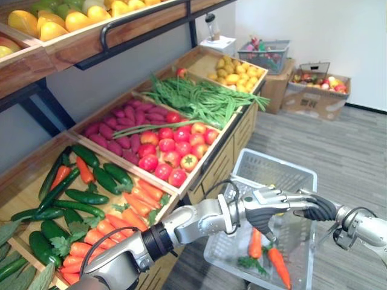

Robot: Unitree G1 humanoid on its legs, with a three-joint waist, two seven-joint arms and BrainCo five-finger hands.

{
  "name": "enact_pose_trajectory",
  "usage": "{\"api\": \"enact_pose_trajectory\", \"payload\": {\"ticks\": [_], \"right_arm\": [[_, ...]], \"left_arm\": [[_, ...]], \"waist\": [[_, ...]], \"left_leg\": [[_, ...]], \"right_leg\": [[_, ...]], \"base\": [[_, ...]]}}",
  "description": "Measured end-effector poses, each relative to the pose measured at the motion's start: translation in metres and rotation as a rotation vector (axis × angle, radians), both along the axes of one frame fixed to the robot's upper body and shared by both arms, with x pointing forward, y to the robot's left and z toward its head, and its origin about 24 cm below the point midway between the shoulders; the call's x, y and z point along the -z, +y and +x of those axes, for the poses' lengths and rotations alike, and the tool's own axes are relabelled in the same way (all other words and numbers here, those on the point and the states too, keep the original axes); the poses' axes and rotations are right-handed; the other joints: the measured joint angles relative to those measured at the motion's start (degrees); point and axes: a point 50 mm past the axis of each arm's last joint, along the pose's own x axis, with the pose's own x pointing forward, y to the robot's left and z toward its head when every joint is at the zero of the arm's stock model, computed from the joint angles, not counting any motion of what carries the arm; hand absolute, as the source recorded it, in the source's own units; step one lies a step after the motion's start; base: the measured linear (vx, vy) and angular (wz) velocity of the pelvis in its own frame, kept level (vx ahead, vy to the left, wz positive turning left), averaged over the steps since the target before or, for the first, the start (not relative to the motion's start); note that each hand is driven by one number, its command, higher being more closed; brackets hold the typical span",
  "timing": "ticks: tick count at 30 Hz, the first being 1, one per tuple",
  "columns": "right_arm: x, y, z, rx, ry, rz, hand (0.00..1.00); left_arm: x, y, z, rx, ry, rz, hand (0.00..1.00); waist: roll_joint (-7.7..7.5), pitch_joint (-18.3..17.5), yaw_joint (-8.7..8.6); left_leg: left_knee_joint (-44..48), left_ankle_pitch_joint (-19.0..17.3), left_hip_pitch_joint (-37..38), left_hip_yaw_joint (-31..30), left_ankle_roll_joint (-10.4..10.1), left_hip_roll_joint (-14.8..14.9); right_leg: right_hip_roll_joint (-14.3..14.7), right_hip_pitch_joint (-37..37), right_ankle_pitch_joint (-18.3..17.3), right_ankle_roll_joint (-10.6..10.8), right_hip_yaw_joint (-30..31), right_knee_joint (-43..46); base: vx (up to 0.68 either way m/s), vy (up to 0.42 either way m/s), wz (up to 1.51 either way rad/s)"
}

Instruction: Pick vegetable in the basket

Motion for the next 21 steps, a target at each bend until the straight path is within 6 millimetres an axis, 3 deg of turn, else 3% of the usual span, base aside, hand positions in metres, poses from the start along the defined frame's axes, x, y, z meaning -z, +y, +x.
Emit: {"api": "enact_pose_trajectory", "payload": {"ticks": [8, 14, 21], "right_arm": [[-0.001, -0.004, 0.001, 0.037, -0.02, 0.025, 1.0], [0.016, -0.019, 0.003, 0.157, 0.002, 0.063, 1.0], [0.046, -0.083, -0.005, 0.556, -0.008, 0.038, 1.0]], "left_arm": [[-0.006, 0.009, -0.001, 0.013, 0.021, -0.008, 0.0], [-0.032, 0.022, -0.014, 0.061, 0.031, -0.114, 0.0], [-0.053, 0.058, -0.031, -0.007, 0.034, -0.278, 0.0]], "waist": [[-0.03, 1.0, -0.12], [-0.08, 1.0, 0.38], [-0.31, 1.1, 0.72]], "left_leg": [[0.0, 0.1, -0.7, -1.6, 0.2, 0.0], [-0.2, 0.8, -2.6, -5.0, 1.2, -0.4], [-4.4, 3.5, -4.9, -13.0, 2.8, -3.0]], "right_leg": [[-0.5, 0.2, 0.0, 0.0, -1.4, 0.0], [-2.1, 0.3, 0.0, 0.0, -4.4, -0.1], [-5.5, 2.0, -0.2, 0.2, -11.2, -1.2]], "base": [[-0.02, -0.039, 0.08], [-0.04, -0.027, 0.3], [-0.04, -0.013, 0.57]]}}
